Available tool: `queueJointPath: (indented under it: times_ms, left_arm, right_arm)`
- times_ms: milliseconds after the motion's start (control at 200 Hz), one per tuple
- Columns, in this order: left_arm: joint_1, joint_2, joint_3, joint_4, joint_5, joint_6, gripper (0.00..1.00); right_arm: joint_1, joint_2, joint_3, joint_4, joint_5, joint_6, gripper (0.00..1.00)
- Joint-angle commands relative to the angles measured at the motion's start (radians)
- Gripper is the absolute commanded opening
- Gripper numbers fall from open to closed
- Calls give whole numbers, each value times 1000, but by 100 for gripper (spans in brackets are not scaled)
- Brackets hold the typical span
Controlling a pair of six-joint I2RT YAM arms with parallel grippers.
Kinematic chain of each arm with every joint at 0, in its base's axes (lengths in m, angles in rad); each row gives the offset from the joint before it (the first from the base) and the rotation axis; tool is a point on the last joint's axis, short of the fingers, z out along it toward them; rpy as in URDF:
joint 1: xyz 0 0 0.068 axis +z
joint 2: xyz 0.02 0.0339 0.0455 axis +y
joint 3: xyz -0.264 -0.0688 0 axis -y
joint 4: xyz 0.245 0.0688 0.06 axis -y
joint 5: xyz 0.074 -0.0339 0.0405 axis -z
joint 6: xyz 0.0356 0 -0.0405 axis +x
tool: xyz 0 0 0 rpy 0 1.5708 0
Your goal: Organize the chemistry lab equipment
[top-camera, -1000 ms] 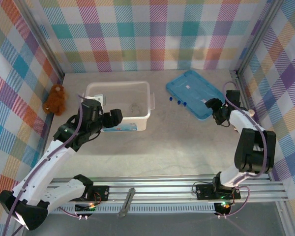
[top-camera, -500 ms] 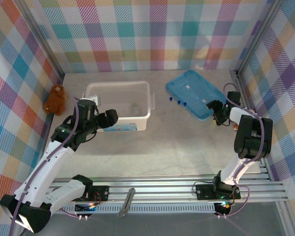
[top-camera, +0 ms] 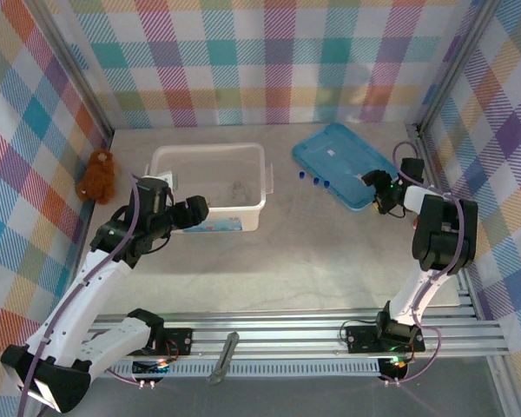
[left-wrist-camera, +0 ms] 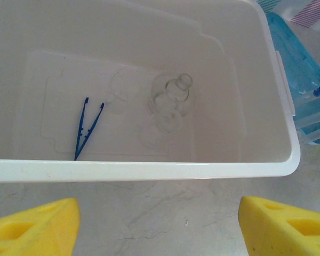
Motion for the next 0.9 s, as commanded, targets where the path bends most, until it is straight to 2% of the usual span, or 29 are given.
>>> queueJointPath:
  times_ms: [0,330,545,895]
  left_arm:
    - [16,-20,-14,-14,17,-6,78]
    - [17,-15,-24,-3,28,-16,78]
    - [19,-9,-25,3,33,-20,78]
    - [19,-12,-31,3,34,-22,78]
  right_arm:
    - [-9,6,18,89,-66,1,80]
    - [-23,4,-3,206,-179,28,78]
    - [-33,24,-47,359,-273,91,78]
    - [-36,3,-48,443,-316,176,70]
